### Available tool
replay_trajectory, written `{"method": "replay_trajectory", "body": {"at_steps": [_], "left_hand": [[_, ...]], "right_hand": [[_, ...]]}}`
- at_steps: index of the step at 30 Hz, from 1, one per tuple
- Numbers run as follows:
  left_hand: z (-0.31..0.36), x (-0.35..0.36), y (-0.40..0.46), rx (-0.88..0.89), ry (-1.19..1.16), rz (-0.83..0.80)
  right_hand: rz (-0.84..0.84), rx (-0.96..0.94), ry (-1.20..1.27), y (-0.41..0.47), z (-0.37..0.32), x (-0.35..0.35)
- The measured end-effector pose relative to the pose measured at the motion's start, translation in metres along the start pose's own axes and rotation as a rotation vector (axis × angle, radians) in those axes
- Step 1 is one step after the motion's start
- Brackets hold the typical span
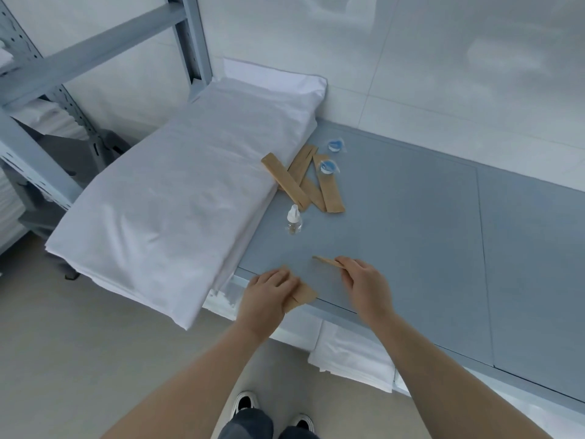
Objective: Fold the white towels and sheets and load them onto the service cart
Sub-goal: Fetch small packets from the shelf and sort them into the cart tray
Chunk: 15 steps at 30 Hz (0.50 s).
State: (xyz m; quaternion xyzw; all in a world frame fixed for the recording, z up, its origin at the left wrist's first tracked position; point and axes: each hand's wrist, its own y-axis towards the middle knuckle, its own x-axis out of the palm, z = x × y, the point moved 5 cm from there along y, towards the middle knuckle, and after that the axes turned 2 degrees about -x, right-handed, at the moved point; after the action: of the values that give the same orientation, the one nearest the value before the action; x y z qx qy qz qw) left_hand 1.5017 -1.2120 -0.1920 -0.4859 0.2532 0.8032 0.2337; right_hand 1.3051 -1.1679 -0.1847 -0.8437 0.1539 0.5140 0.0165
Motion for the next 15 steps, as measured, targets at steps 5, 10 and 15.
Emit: {"method": "replay_trajectory", "body": {"at_steps": [5, 10, 15], "left_hand": [[0.013, -0.047, 0.008, 0.058, -0.077, 0.205], [0.015, -0.093, 0.019, 0.092, -0.119, 0.264], [0.013, -0.121, 0.031, 0.067, -0.204, 0.249]], "right_hand": [[0.125, -0.08, 0.183, -0.005, -0.033, -0.026], [0.24, -0.183, 0.284, -0.003, -0.07, -0.051], [0.263, -0.271, 0.372, 0.004, -0.102, -0.062]]}}
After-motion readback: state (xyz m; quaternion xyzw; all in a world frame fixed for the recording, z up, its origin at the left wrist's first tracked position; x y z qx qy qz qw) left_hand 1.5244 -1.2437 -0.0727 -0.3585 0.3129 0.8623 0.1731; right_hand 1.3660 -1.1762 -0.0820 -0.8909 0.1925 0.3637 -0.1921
